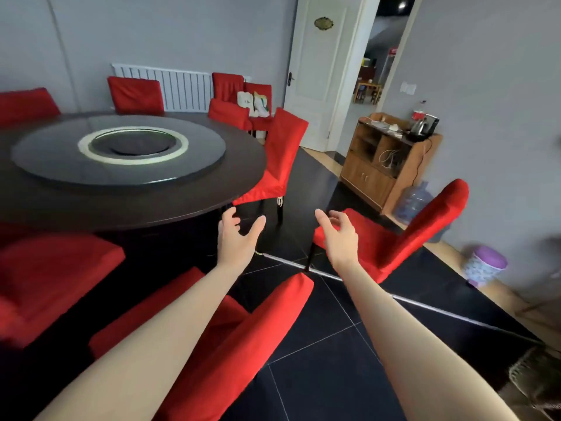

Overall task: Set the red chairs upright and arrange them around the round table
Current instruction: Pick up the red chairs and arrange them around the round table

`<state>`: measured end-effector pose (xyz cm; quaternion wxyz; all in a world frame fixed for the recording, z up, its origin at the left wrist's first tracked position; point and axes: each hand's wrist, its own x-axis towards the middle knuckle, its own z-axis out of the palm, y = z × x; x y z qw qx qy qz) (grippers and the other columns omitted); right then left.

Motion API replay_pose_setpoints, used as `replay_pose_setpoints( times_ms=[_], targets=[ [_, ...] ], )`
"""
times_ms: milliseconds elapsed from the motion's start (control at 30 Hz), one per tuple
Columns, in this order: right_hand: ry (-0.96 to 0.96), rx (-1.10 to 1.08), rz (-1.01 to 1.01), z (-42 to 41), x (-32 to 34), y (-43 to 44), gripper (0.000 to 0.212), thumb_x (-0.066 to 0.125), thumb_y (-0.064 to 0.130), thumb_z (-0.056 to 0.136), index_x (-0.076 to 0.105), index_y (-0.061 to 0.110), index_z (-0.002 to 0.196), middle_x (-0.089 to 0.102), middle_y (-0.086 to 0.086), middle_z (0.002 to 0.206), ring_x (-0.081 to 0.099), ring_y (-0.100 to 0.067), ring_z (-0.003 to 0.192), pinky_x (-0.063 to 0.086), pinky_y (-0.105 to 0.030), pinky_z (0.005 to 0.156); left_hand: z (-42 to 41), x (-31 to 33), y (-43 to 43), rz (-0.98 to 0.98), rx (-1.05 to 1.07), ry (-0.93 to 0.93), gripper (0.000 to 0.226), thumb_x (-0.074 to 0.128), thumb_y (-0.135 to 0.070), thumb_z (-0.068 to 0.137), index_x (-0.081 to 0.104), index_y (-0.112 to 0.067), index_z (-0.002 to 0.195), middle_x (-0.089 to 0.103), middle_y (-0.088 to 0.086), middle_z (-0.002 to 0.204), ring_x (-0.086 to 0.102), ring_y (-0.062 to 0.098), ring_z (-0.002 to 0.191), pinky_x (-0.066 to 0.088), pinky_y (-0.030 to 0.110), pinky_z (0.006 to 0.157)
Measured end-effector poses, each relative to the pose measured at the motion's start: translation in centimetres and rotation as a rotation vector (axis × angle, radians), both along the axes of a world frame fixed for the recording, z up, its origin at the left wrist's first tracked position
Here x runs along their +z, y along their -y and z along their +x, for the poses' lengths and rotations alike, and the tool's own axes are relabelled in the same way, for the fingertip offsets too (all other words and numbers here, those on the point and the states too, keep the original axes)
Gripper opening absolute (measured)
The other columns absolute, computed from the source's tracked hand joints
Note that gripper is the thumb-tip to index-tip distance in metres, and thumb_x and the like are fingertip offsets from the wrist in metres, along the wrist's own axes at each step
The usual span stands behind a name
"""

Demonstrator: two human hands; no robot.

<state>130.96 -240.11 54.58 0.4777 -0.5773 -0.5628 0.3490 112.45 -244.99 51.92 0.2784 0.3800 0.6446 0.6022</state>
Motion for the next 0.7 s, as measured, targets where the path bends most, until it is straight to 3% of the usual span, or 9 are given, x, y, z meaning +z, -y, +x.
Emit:
replay_pose_setpoints(
  times_ms=[100,200,333,433,700],
  targets=[
    [0.001,0.102,-0.081,-2.3,-2.8,-1.6,0.054,0.066,0.049,0.088,0.058,0.014,0.128,0.063,-0.006,0.123,0.058,-0.023,0.114,0.046,-0.046,0.101,-1.8,-2.5,1.0,-0.072,0.13,-0.031,0.073,0.07,-0.043,0.086,0.038,-0.014,0.144,0.048,0.009,0.136,0.05,0.019,0.118,0.041,0.036,0.102],
    [0.011,0.164,-0.111,-3.4,-5.2,-2.1,0.052,0.066,0.048,0.088,0.059,0.014,0.127,0.063,-0.007,0.124,0.057,-0.02,0.114,0.042,-0.036,0.103,-2.7,-4.5,2.5,-0.126,0.21,-0.014,0.071,0.07,-0.04,0.086,0.039,-0.012,0.143,0.048,0.011,0.136,0.049,0.017,0.114,0.038,0.028,0.096],
    [0.054,0.274,-0.168,-3.5,-8.2,-3.0,0.053,0.066,0.046,0.089,0.058,0.012,0.129,0.061,-0.007,0.127,0.055,-0.016,0.114,0.036,-0.024,0.096,-2.7,-7.3,4.8,-0.204,0.348,0.005,0.071,0.069,-0.042,0.087,0.038,-0.014,0.144,0.049,0.009,0.136,0.051,0.02,0.119,0.041,0.032,0.1],
    [0.097,0.333,-0.192,-2.6,-10.2,-3.5,0.054,0.065,0.047,0.089,0.058,0.011,0.129,0.061,-0.006,0.129,0.054,-0.02,0.121,0.037,-0.028,0.101,-1.7,-9.3,6.7,-0.256,0.46,0.016,0.071,0.069,-0.045,0.086,0.039,-0.015,0.143,0.05,0.007,0.134,0.05,0.019,0.121,0.038,0.028,0.096],
    [0.203,0.527,-0.228,1.2,-14.2,-3.9,0.059,0.063,0.051,0.089,0.055,0.012,0.133,0.055,-0.005,0.137,0.044,-0.024,0.132,0.034,-0.033,0.103,4.6,-12.9,13.2,-0.418,0.81,0.016,0.074,0.066,-0.051,0.086,0.038,-0.014,0.144,0.044,0.008,0.138,0.04,0.024,0.13,0.037,0.043,0.108]
  ],
)
